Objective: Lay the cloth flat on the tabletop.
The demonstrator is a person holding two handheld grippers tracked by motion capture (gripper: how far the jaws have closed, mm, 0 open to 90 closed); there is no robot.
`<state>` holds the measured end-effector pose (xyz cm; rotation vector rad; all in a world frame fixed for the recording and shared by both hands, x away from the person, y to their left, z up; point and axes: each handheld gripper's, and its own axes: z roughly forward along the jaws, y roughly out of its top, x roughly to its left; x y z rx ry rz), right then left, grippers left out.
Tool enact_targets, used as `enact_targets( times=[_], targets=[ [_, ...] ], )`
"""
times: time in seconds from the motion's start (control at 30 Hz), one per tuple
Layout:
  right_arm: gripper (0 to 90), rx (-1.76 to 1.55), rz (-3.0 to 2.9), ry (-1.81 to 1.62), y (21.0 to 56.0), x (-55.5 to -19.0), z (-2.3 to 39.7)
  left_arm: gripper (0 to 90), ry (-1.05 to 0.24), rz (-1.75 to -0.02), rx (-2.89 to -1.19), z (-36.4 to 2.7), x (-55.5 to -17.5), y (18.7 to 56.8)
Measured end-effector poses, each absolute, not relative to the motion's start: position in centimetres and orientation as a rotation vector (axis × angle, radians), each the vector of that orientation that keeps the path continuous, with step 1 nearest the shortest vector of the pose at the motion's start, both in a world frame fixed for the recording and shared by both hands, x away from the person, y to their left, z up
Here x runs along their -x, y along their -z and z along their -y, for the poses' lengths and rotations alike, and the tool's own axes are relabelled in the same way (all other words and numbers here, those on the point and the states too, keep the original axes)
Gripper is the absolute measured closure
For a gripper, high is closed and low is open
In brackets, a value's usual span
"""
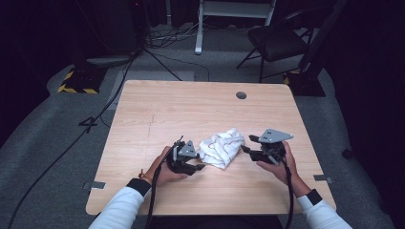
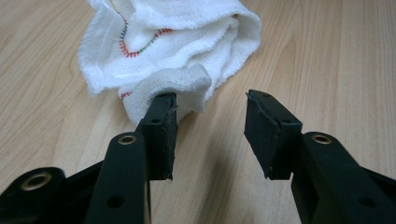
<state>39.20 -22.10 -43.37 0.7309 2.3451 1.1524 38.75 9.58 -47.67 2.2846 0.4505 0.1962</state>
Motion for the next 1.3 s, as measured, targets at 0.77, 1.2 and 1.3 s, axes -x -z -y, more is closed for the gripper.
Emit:
enact_targets(
  times=[0.77,1.2,1.3],
  targets=[
    [89.5,-0.602,-2.483,-0.946,47.0,-39.0,18.9,83.3,-0.301,-0.45,-2.399,-8.3,-41.1,48.4],
    [58.7,-0.578,-2.481,-1.038,46.4,-37.8,19.1,84.0,-0.203,-0.37,-2.42,-8.7,-36.8,48.1],
    [48.1,-0.568,-2.516,-1.052,46.6,-37.6,18.3,83.7,-0.213,-0.378,-2.418,-9.1,-36.0,47.9]
  ],
)
